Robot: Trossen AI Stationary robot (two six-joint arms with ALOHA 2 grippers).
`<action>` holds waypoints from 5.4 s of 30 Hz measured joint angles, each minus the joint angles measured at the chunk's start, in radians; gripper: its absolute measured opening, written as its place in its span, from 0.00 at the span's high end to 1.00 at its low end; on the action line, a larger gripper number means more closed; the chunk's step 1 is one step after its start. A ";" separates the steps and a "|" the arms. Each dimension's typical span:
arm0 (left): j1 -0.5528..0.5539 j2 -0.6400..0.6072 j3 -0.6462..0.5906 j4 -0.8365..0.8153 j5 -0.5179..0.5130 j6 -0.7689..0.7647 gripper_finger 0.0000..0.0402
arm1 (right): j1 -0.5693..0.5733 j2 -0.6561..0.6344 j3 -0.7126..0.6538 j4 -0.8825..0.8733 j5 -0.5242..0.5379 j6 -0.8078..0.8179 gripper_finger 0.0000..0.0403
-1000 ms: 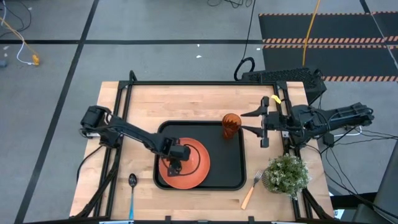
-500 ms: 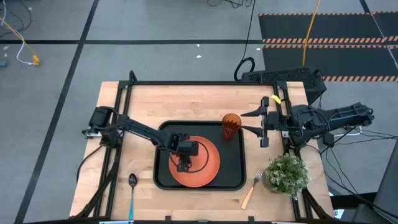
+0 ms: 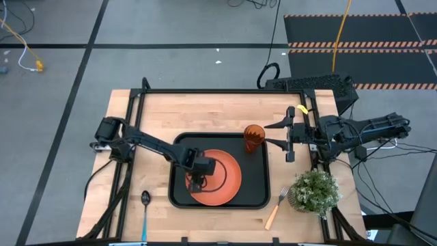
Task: Pick and place plate/cup/fork/spoon on tray
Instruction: Adjust the pink plate on the black serving tray
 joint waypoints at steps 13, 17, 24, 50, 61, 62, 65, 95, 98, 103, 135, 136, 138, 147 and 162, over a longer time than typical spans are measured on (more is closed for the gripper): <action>0.010 0.111 0.004 0.104 -0.054 0.041 0.56 | 0.000 0.000 0.000 0.007 0.000 0.006 0.55; 0.012 0.129 0.004 0.150 -0.055 0.079 0.56 | 0.000 0.000 0.000 0.005 0.000 0.006 0.55; 0.048 0.129 -0.001 0.233 -0.049 0.096 0.56 | 0.000 0.000 0.000 0.003 0.000 0.005 0.55; 0.105 0.118 -0.002 0.249 -0.086 0.173 0.56 | 0.000 0.001 0.000 -0.027 0.000 0.003 0.55; 0.088 0.048 -0.008 0.141 -0.139 0.150 0.56 | 0.000 0.001 0.000 -0.030 0.000 0.010 0.55; 0.088 0.047 -0.008 0.141 -0.140 0.150 0.56 | 0.000 0.001 0.000 -0.030 0.000 0.010 0.55; 0.088 0.046 -0.008 0.143 -0.142 0.147 0.56 | 0.000 0.001 0.000 -0.030 0.000 0.010 0.55; 0.085 0.117 -0.003 0.369 -0.154 0.100 0.56 | 0.000 0.000 0.000 -0.037 0.000 0.014 0.55; 0.081 0.132 0.000 0.387 -0.146 0.095 0.56 | 0.000 0.000 0.000 -0.038 0.000 0.014 0.55; 0.063 0.150 0.001 0.417 -0.146 0.098 0.56 | 0.000 0.000 0.000 -0.043 0.000 0.013 0.55; 0.055 0.117 0.019 0.273 -0.174 0.109 0.56 | 0.000 0.000 0.000 -0.043 0.000 0.014 0.55; 0.054 0.119 0.019 0.291 -0.174 0.112 0.56 | 0.000 0.000 0.000 -0.040 0.000 0.014 0.55; 0.055 0.121 0.019 0.308 -0.175 0.114 0.56 | 0.000 0.001 0.000 -0.038 0.000 0.014 0.55; 0.061 0.124 0.018 0.345 -0.182 0.128 0.56 | 0.000 0.000 0.000 -0.039 0.000 0.014 0.55; 0.088 0.154 0.018 0.409 -0.211 0.134 0.56 | 0.000 0.001 0.000 -0.044 0.000 0.013 0.55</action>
